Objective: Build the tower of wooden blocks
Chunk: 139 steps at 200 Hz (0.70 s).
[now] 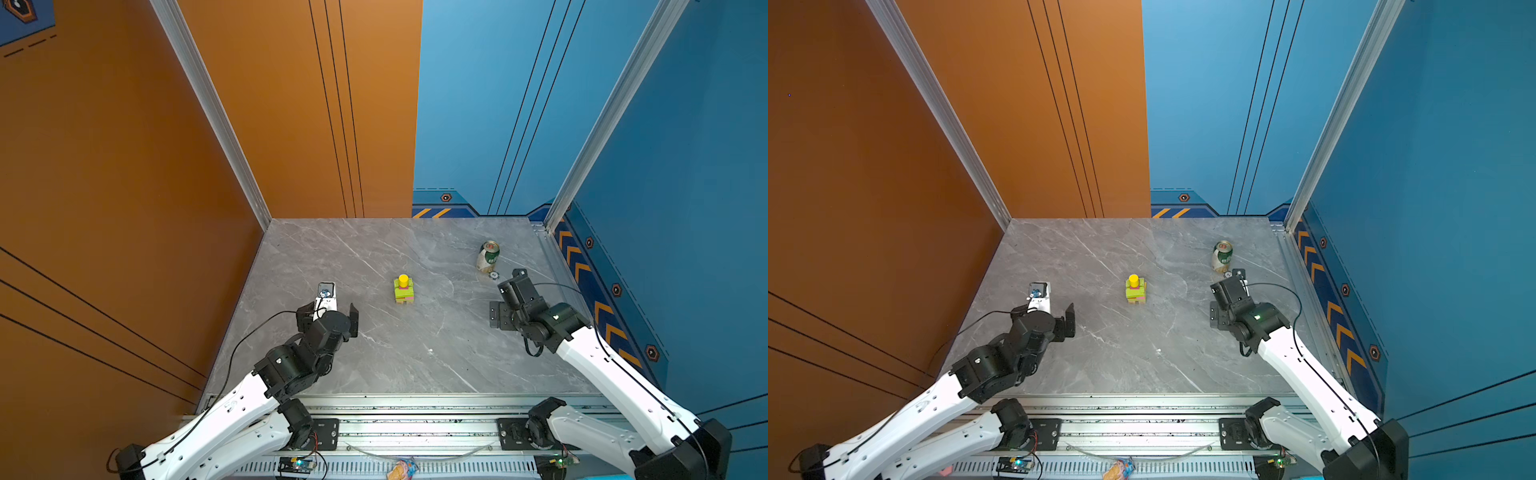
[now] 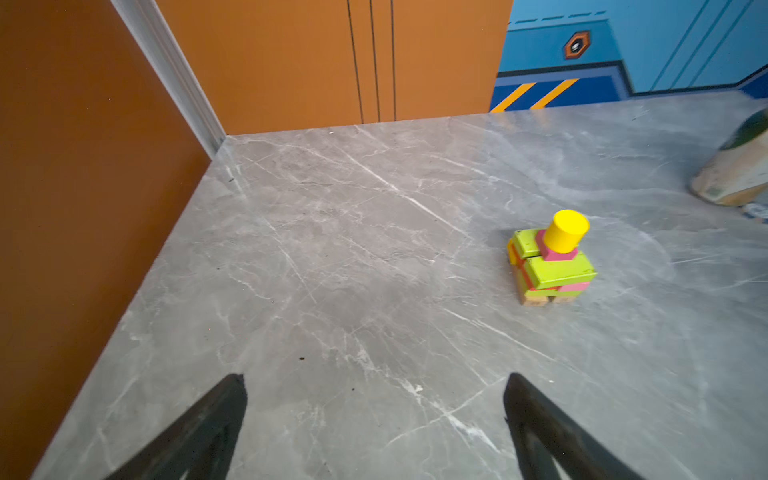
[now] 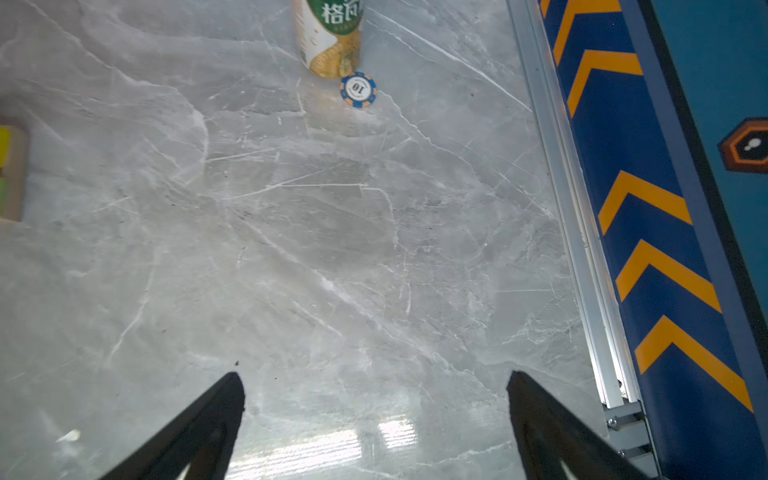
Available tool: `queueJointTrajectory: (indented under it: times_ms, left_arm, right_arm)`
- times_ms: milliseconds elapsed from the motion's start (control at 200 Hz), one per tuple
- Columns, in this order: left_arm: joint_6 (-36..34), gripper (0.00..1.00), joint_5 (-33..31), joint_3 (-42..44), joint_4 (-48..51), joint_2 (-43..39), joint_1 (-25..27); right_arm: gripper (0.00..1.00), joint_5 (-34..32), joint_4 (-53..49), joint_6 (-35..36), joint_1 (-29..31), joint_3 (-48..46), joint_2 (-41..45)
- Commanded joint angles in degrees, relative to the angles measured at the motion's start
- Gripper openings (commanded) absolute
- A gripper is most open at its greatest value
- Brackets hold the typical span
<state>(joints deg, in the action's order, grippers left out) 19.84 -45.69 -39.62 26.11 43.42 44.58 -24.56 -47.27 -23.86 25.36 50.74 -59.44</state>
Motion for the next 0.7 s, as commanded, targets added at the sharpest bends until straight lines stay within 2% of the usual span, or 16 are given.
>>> queueJointTrajectory:
  times_ms: [0,125,225,380,501,691]
  left_arm:
    - [-4.8,0.98,-5.4,3.8,-7.2,2.0,-5.3]
    - [-4.2,0.98,0.3,8.5,-17.4,3.5,-13.9]
    - [-7.3,0.98,2.1,11.9,-26.1,5.7,-17.9]
    - [-13.4,0.98,2.5,13.2,-34.7,11.8,-22.5]
    - [-15.9,0.98,2.0,16.6,-46.0,17.6,-26.9]
    - [-13.0,0.98,10.8,20.0,-54.9,23.4,-34.6]
  right_arm:
    - [1.0,-4.5,8.4,-0.3,-1.0,-3.8,1.5]
    - [1.0,-4.8,22.6,4.2,-1.2,-12.9,5.2]
    - [1.0,-4.8,32.0,6.1,-2.6,-17.7,6.0]
    - [1.0,-5.4,38.0,8.7,-6.4,-18.1,-0.2]
    - [1.0,-0.9,42.8,9.4,-9.3,-16.5,-5.4]
    - [1.0,-0.7,53.1,11.7,-10.0,-17.8,-8.0]
